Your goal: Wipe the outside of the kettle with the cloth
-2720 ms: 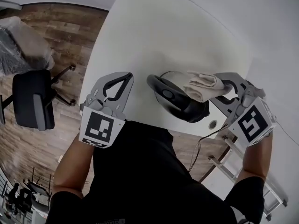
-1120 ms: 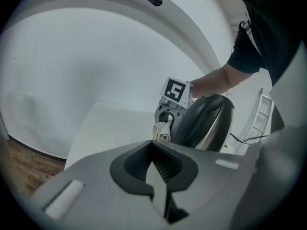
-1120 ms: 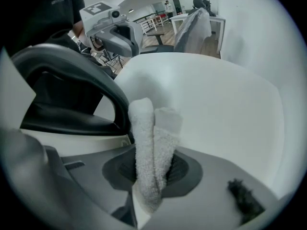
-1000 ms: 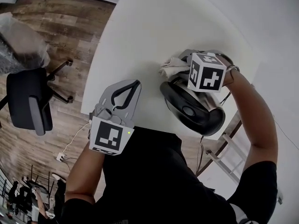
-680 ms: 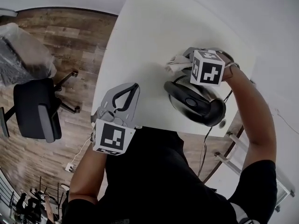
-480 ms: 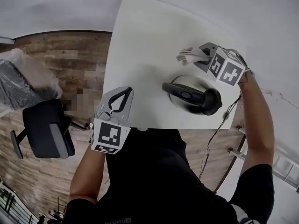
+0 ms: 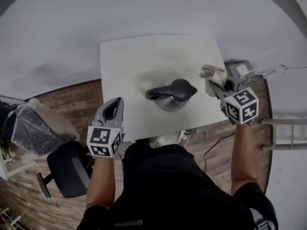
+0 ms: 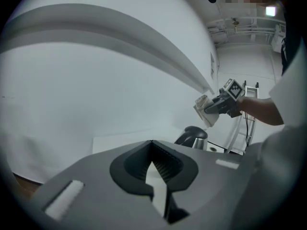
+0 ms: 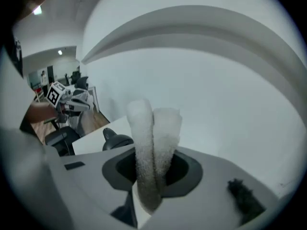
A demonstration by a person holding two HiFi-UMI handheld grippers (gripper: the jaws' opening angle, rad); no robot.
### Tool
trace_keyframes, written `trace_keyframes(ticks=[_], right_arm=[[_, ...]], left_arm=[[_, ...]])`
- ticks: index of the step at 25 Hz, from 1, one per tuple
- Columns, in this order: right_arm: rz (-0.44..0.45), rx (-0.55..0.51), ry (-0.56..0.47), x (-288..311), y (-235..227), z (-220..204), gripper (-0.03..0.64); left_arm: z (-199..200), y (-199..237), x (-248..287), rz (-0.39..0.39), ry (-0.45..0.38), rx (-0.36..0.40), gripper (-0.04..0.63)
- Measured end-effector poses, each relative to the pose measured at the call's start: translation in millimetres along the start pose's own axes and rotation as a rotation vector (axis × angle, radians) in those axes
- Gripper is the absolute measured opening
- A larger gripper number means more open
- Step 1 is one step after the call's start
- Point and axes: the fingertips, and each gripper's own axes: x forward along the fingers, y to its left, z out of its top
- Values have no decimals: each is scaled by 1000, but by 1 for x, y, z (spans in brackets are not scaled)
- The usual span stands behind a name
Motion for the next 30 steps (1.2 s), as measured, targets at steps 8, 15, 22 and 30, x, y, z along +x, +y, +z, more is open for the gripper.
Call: trace_keyframes(ticks=[8,15,22,30], right_arm=[[-82,-40,22,-21,26,-39,98],[-212,24,256,16,36,-18,98],[-343,145,399,34,60,-2,98],[-413,-20,503,46,90,29,98]], left_arm=[[-25,-76,-31,-74,88,277,8],[-8,-64,7,-325,52,474,8],[-20,-30,14,-551,51,487,8],[-50,4,1,-625,87,418,8]])
